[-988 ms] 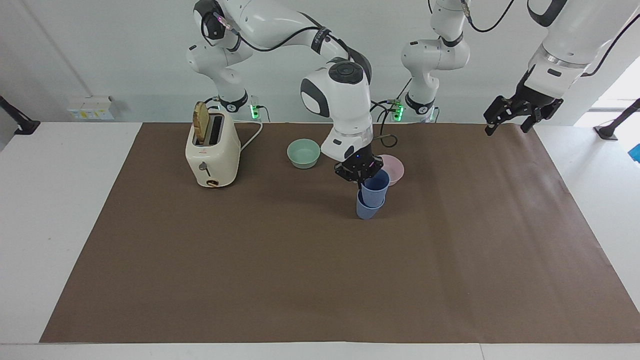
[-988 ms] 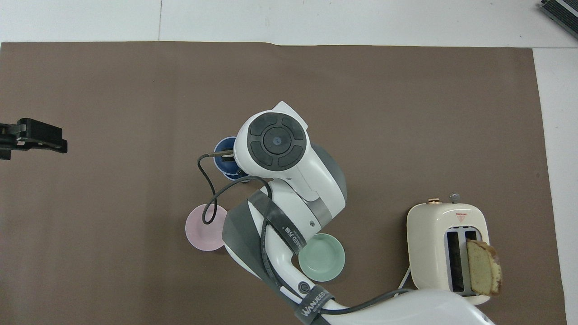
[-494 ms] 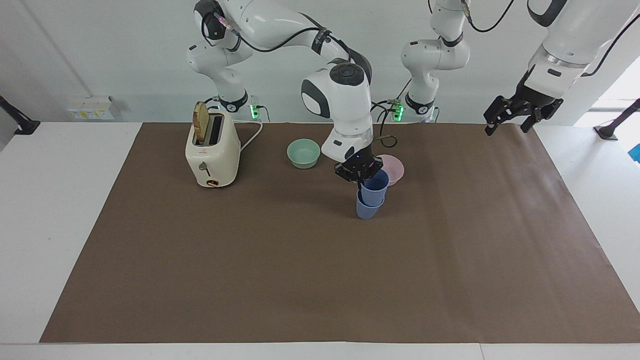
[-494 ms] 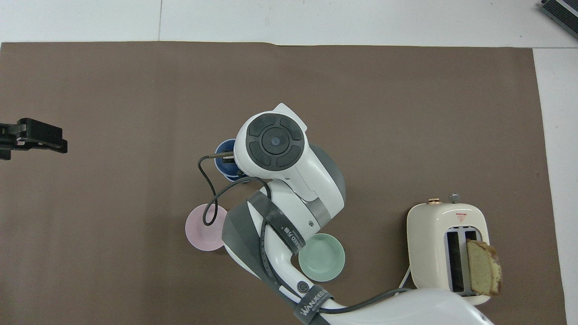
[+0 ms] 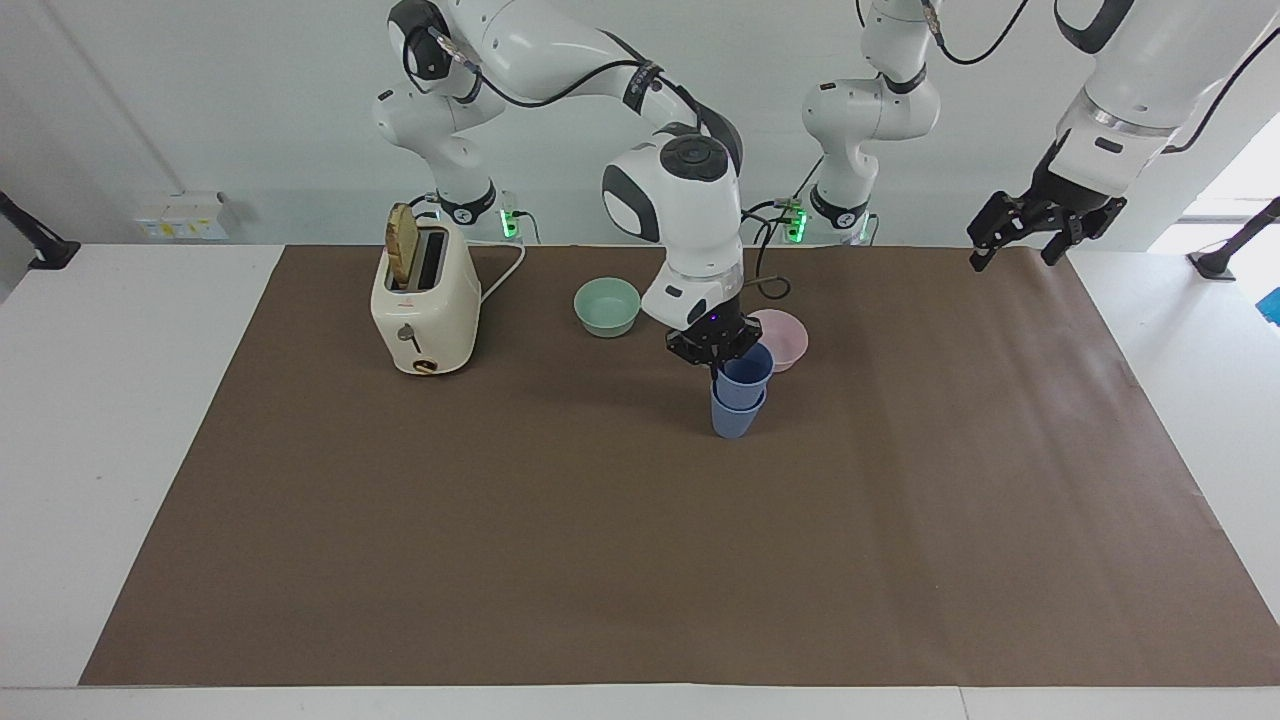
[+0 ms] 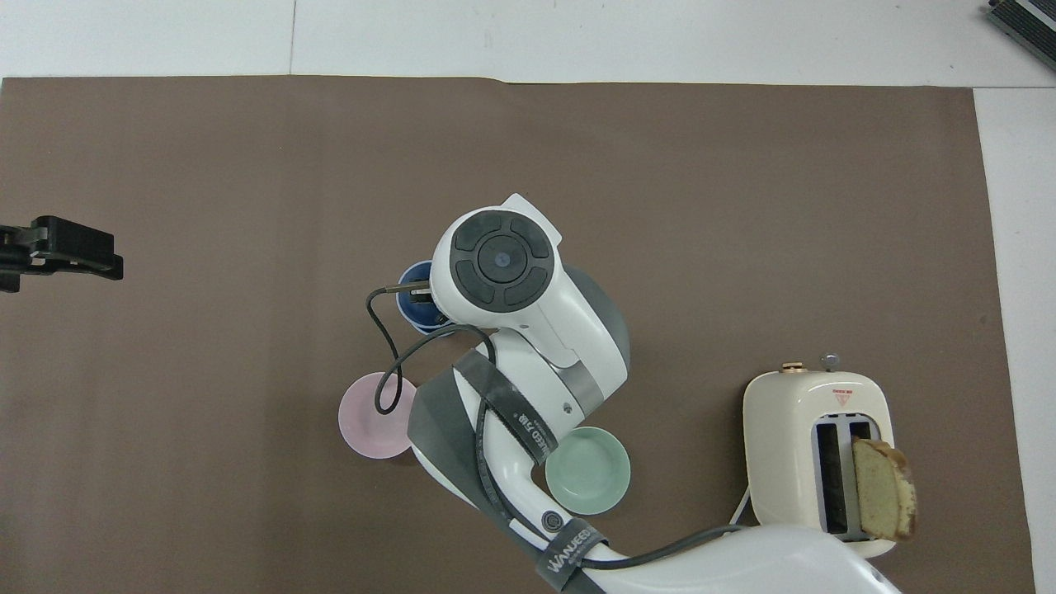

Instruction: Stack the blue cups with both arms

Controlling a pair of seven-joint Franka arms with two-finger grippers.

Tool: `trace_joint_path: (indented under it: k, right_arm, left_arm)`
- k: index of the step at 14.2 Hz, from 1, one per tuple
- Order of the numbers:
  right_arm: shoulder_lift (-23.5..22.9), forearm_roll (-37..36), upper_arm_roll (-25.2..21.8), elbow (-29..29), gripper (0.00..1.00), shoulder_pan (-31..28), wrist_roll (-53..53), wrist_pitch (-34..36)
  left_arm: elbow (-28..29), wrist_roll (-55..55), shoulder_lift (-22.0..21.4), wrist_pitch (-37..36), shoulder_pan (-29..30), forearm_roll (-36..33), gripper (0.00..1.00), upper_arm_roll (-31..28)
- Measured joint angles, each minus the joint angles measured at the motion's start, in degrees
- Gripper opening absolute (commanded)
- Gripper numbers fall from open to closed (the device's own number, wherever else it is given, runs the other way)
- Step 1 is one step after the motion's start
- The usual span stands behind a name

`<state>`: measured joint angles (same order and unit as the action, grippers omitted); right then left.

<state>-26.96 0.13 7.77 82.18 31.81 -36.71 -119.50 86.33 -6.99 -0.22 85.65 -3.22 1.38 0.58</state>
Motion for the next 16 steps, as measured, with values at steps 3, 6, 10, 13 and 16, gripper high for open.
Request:
trace_joint_path:
  k: [3, 6, 10, 13, 16]
  right_arm:
    - [0.0, 0.0, 0.0, 0.0, 0.38, 0.0, -0.1, 0.0]
    - [0.0, 0.0, 0.0, 0.0, 0.65, 0.0, -0.3, -0.1]
    - [0.9, -0.3, -0.4, -0.4, 1.00, -0.5, -0.4, -0.1]
    - [4.0, -2.9, -0.8, -0.4, 1.00, -3.2, -0.4, 1.5]
    - [8.0, -3.9, -0.8, -0.5, 1.00, -7.7, 1.5, 5.5]
  left_arm:
    - [0.0, 0.0, 0.0, 0.0, 0.0, 0.0, 1.00, 0.0]
    - [0.0, 0.0, 0.0, 0.0, 0.0, 0.0, 1.00, 0.0]
    - [0.0, 0.0, 0.0, 0.0, 0.0, 0.0, 1.00, 0.0]
    - [0.0, 0.0, 0.0, 0.0, 0.0, 0.0, 1.00, 0.0]
    - [0.0, 0.0, 0.0, 0.0, 0.0, 0.0, 1.00, 0.0]
